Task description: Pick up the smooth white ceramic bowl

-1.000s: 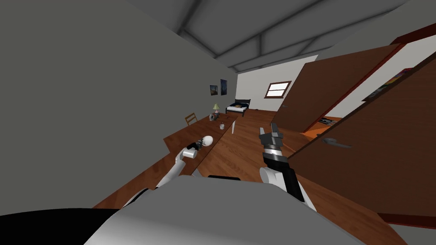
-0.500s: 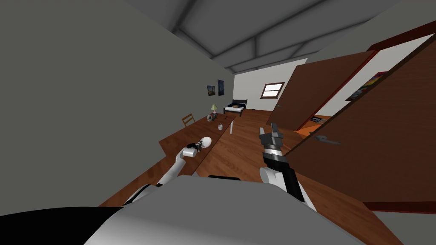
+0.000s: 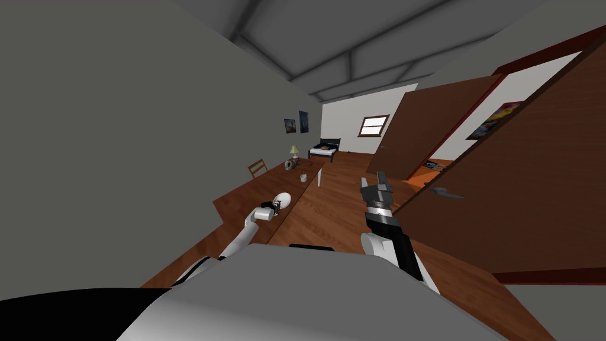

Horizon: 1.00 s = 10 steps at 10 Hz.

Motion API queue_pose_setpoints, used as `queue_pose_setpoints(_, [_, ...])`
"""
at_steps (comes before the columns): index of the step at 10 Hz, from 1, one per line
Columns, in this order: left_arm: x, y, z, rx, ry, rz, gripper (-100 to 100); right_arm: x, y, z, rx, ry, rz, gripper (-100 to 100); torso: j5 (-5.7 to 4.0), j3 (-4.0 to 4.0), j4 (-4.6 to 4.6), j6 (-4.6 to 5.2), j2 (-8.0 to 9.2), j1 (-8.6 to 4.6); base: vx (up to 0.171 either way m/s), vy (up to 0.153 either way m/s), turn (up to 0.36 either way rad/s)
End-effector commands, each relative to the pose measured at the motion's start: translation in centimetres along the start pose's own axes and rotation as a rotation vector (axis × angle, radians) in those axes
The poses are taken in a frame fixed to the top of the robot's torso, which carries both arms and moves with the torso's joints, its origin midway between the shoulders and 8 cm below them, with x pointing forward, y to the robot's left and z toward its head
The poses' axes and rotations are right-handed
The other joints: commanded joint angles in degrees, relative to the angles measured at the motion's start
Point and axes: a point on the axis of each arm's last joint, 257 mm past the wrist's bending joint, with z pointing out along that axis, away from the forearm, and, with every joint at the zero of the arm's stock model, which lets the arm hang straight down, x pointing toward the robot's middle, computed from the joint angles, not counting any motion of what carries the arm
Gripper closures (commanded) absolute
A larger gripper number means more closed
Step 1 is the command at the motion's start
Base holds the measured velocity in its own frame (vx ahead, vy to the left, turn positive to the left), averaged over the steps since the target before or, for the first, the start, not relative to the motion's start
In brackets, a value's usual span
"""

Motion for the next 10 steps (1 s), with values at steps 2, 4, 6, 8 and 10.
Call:
queue_pose_setpoints(2, [0.13,0.8,0.69,0.002,-0.004,-0.006,-100,0.0,0.0,0.0,0.0,0.0,0.0,0,0.01,0.0,0.0,0.01,-0.02,0.04,0.036,0.015,-0.037])
queue_pose_setpoints(4, [0.11,1.01,0.82,0.0,-0.005,-0.008,-100,0.0,0.0,0.0,0.0,0.0,0.0,0,0.03,-0.07,-0.02,0.0,-0.12,0.11,0.042,0.017,-0.019])
queue_pose_setpoints(6, [0.11,0.99,0.85,0.003,-0.005,-0.007,100,0.0,0.0,0.0,0.0,0.0,0.0,0,0.01,0.02,0.01,0.0,0.03,0.04,0.0,0.0,0.0])
queue_pose_setpoints(8, [0.1,1.03,0.85,0.001,-0.005,-0.007,100,0.0,0.0,0.0,0.0,0.0,0.0,0,0.01,0.06,0.03,-0.02,0.09,0.03,0.0,0.0,0.0])
queue_pose_setpoints(10, [0.1,1.11,0.86,0.0,-0.005,-0.006,0,0.0,0.0,0.0,0.0,0.0,0.0,0,0.0,0.1,0.07,-0.02,0.13,0.02,0.0,0.0,0.0])
